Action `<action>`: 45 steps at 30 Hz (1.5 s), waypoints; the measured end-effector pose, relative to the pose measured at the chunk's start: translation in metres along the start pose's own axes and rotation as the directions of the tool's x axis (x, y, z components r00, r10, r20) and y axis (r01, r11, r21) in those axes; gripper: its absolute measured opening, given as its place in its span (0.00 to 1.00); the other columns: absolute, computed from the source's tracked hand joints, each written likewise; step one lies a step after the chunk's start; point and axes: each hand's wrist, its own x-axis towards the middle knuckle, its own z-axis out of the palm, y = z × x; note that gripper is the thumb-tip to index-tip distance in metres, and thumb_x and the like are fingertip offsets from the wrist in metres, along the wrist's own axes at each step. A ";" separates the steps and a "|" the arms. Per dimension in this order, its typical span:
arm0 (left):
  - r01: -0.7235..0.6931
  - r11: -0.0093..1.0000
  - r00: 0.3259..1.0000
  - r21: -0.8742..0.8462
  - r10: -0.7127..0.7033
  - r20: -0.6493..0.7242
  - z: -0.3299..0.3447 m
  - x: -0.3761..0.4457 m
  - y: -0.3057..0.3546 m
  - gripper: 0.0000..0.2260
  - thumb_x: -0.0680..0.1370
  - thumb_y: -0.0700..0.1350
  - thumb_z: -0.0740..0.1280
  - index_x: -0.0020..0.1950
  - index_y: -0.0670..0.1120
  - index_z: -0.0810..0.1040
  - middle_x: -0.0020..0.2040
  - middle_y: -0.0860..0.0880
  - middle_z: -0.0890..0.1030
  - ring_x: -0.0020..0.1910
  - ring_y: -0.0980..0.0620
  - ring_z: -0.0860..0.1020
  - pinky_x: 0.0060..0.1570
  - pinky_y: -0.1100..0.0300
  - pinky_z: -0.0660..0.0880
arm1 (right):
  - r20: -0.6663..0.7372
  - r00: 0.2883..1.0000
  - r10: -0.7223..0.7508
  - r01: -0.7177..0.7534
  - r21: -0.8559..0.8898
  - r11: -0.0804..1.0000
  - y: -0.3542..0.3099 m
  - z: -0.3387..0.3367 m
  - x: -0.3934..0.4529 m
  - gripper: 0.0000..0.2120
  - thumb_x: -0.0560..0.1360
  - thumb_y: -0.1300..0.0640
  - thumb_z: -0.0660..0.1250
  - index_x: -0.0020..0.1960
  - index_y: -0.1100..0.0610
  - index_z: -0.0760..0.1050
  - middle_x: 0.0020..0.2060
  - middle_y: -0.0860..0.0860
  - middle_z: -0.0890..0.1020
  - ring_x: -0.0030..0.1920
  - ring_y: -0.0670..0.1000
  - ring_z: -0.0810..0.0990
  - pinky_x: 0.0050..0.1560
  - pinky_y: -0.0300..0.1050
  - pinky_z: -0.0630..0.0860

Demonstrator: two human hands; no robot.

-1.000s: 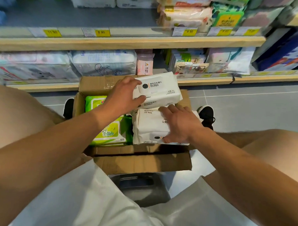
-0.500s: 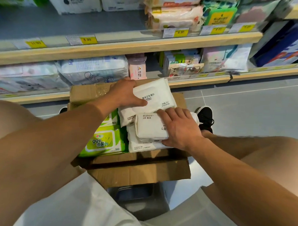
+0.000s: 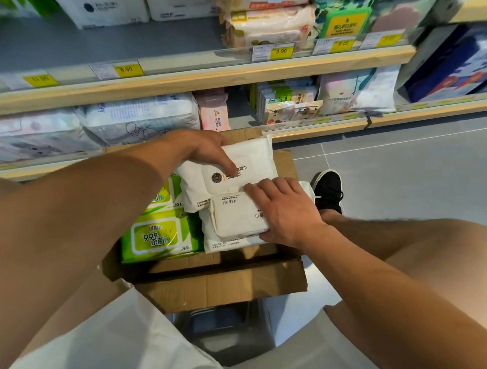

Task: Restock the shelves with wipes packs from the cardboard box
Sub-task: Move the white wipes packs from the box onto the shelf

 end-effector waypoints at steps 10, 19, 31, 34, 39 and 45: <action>-0.104 0.989 0.907 0.101 0.136 -0.399 0.016 -0.041 -0.007 0.36 0.53 0.57 0.78 0.58 0.53 0.71 0.49 0.52 0.79 0.46 0.49 0.77 0.45 0.55 0.76 | -0.012 0.996 0.086 -0.085 0.095 0.992 -0.009 -0.008 0.008 0.48 0.65 0.39 0.72 0.77 0.48 0.51 0.63 0.52 0.70 0.63 0.58 0.68 0.66 0.53 0.62; -0.022 0.994 0.664 -0.106 -0.064 -0.745 -0.018 -0.131 -0.065 0.38 0.55 0.55 0.78 0.62 0.55 0.70 0.51 0.52 0.79 0.50 0.46 0.77 0.51 0.49 0.77 | -0.008 0.942 0.336 -0.325 0.226 0.918 -0.037 -0.031 0.016 0.48 0.65 0.39 0.72 0.76 0.47 0.50 0.66 0.54 0.68 0.65 0.59 0.66 0.66 0.54 0.61; 0.079 0.974 0.536 -0.212 -0.220 -0.815 -0.052 -0.182 -0.139 0.39 0.55 0.57 0.79 0.63 0.55 0.69 0.54 0.50 0.79 0.54 0.44 0.77 0.51 0.47 0.75 | -0.303 0.878 0.371 -0.307 0.240 0.921 -0.043 -0.137 0.113 0.48 0.62 0.38 0.75 0.75 0.47 0.55 0.64 0.54 0.71 0.62 0.59 0.69 0.62 0.56 0.66; 0.083 0.972 0.528 -0.220 -0.230 -0.817 -0.063 -0.180 -0.153 0.37 0.55 0.57 0.79 0.60 0.54 0.69 0.53 0.50 0.79 0.52 0.43 0.77 0.50 0.47 0.75 | -0.381 0.856 0.349 -0.289 0.205 0.935 -0.041 -0.161 0.147 0.47 0.62 0.39 0.75 0.74 0.48 0.56 0.64 0.55 0.71 0.61 0.60 0.69 0.60 0.56 0.66; 0.047 0.971 0.518 -0.234 -0.224 -0.825 -0.089 -0.163 -0.168 0.38 0.55 0.56 0.79 0.62 0.54 0.69 0.54 0.50 0.79 0.52 0.44 0.76 0.50 0.49 0.75 | -0.442 0.848 0.292 -0.244 0.163 0.956 -0.035 -0.188 0.210 0.46 0.62 0.41 0.76 0.73 0.48 0.58 0.60 0.55 0.72 0.59 0.59 0.70 0.58 0.56 0.68; 0.036 0.980 0.502 -0.197 -0.188 -0.844 -0.126 -0.131 -0.173 0.37 0.55 0.56 0.79 0.61 0.54 0.69 0.53 0.50 0.78 0.51 0.45 0.76 0.50 0.49 0.74 | -0.449 0.866 0.221 -0.218 0.059 0.974 -0.022 -0.203 0.288 0.46 0.64 0.43 0.76 0.74 0.49 0.58 0.61 0.57 0.73 0.59 0.60 0.72 0.62 0.55 0.66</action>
